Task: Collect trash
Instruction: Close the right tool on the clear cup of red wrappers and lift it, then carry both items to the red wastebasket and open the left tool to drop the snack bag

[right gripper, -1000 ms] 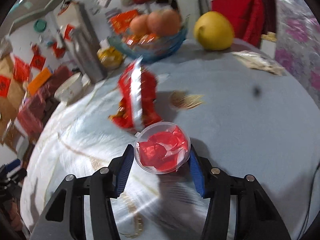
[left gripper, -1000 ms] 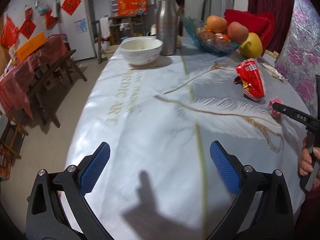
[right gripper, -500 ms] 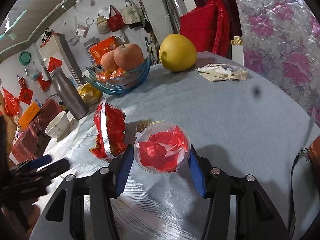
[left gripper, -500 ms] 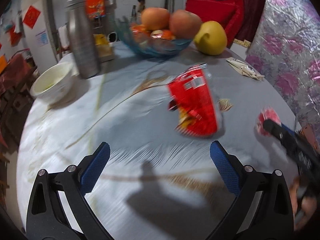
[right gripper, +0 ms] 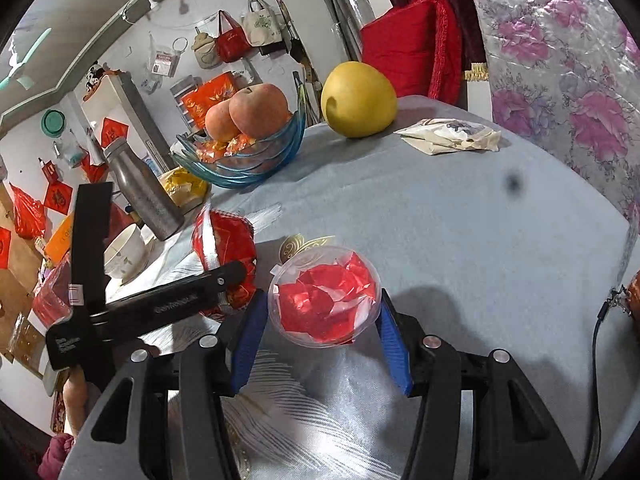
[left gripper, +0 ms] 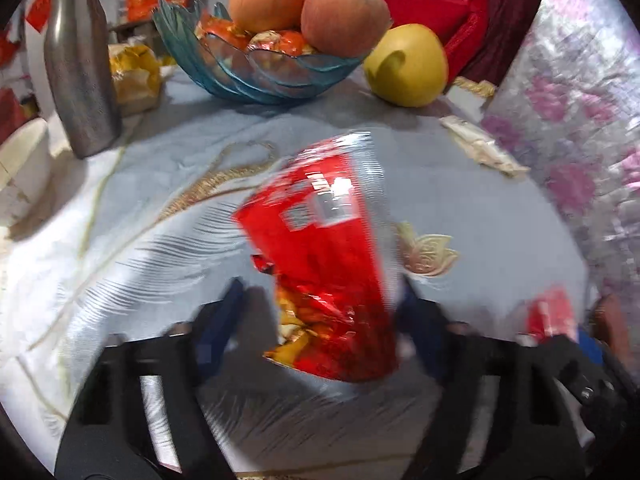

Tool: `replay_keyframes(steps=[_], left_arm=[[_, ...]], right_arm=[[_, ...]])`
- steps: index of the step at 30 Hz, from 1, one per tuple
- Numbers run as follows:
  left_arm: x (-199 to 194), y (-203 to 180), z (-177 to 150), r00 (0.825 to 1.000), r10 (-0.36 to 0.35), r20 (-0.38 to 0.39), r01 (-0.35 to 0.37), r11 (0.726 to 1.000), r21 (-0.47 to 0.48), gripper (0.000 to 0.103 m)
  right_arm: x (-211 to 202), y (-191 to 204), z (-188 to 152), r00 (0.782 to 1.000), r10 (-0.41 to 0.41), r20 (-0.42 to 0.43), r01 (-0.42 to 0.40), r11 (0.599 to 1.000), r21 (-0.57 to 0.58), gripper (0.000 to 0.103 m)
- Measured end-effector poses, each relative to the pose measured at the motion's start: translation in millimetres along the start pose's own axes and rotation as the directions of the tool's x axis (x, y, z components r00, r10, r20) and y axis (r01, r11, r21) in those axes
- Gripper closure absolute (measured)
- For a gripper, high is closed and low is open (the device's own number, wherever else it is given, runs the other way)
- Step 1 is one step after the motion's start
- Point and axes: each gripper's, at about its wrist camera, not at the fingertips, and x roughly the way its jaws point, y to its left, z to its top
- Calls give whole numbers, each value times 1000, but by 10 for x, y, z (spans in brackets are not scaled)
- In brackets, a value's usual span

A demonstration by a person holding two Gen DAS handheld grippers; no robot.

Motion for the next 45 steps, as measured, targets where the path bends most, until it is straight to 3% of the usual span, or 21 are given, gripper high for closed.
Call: replay_keyframes(steps=[5, 9, 13, 18, 26, 31, 37, 39, 40, 42, 45], left_arm=[[-377, 139, -54, 995, 13, 101, -10, 1000, -21, 49], [-649, 298, -166, 991, 1, 136, 6, 998, -55, 49], [-887, 447, -351, 986, 60, 155, -50, 996, -71, 49], [-1041, 650, -550, 983, 113, 143, -99, 990, -98, 48], [-903, 752, -673, 986, 162, 42, -157, 982, -107, 45], [-882, 736, -681, 978, 206, 43, -201, 975, -95, 32], [-882, 744, -673, 978, 204, 52, -199, 975, -94, 33], [-904, 724, -667, 978, 197, 68, -191, 978, -85, 46], [-921, 710, -664, 977, 197, 79, -190, 978, -81, 47], [-981, 674, -660, 974, 198, 113, -191, 979, -70, 49], [-1079, 642, -657, 970, 186, 157, -178, 982, -66, 49]], right_arm=[[4, 10, -2, 1000, 4, 1, -4, 1000, -11, 49], [11, 12, -3, 1000, 14, -7, -14, 1000, -10, 49], [22, 47, -12, 1000, 16, -13, -16, 999, -30, 49], [57, 103, -24, 999, 20, -33, -22, 998, -59, 49], [78, 149, -42, 999, 11, -41, -14, 996, -89, 49], [90, 145, -40, 999, 14, -47, -19, 996, -92, 49], [121, 155, -43, 998, 13, -63, -19, 995, -100, 47], [121, 159, -47, 998, 12, -61, -18, 995, -102, 47], [126, 167, -51, 998, 8, -61, -15, 994, -110, 49], [132, 183, -54, 998, 4, -63, -12, 993, -122, 68], [138, 190, -58, 998, 10, -64, -18, 991, -129, 72]])
